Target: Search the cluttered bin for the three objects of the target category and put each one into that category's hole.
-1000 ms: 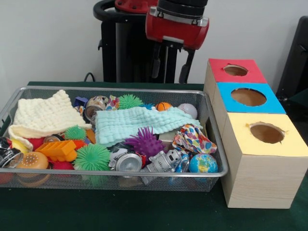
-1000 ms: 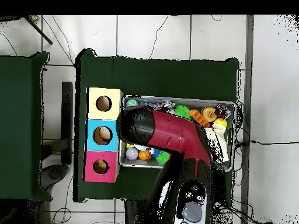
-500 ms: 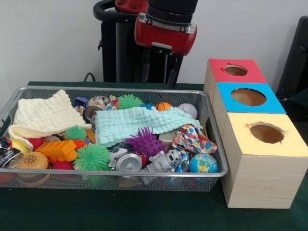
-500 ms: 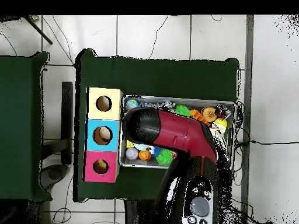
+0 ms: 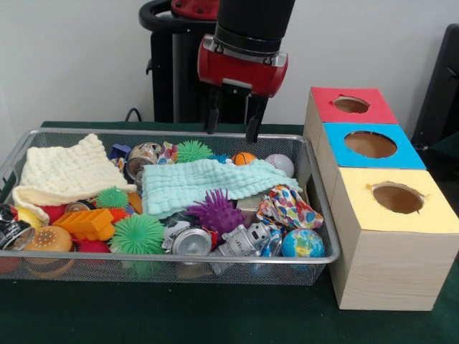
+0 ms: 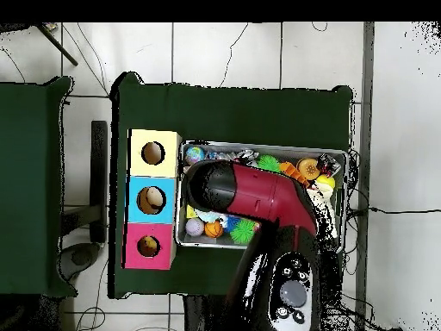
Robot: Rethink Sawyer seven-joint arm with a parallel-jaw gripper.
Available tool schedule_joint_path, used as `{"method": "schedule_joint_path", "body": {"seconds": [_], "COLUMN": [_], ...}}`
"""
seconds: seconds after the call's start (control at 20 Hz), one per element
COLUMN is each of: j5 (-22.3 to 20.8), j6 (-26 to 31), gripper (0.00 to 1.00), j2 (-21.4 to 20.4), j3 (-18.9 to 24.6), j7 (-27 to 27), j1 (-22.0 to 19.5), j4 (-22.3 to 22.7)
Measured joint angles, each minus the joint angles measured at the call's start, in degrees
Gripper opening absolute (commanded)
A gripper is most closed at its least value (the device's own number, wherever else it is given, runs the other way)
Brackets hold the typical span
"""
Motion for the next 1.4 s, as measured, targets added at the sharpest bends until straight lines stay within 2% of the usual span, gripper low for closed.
{"method": "schedule_joint_path", "body": {"seconds": [0.7,1.1,1.4], "j5": [-0.59,-0.6,-2.12], "j6": [-6.33,-7.45,-7.62], "gripper": [1.0,1.0,1.0], "j2": [4.01,5.51,6.09], "j3": [3.89,4.37,4.43], "j7": [0.0,0.0,0.0], "j1": [-1.43,-1.64,-1.74], "j4": [-0.02,-0.02,-0.02]}}
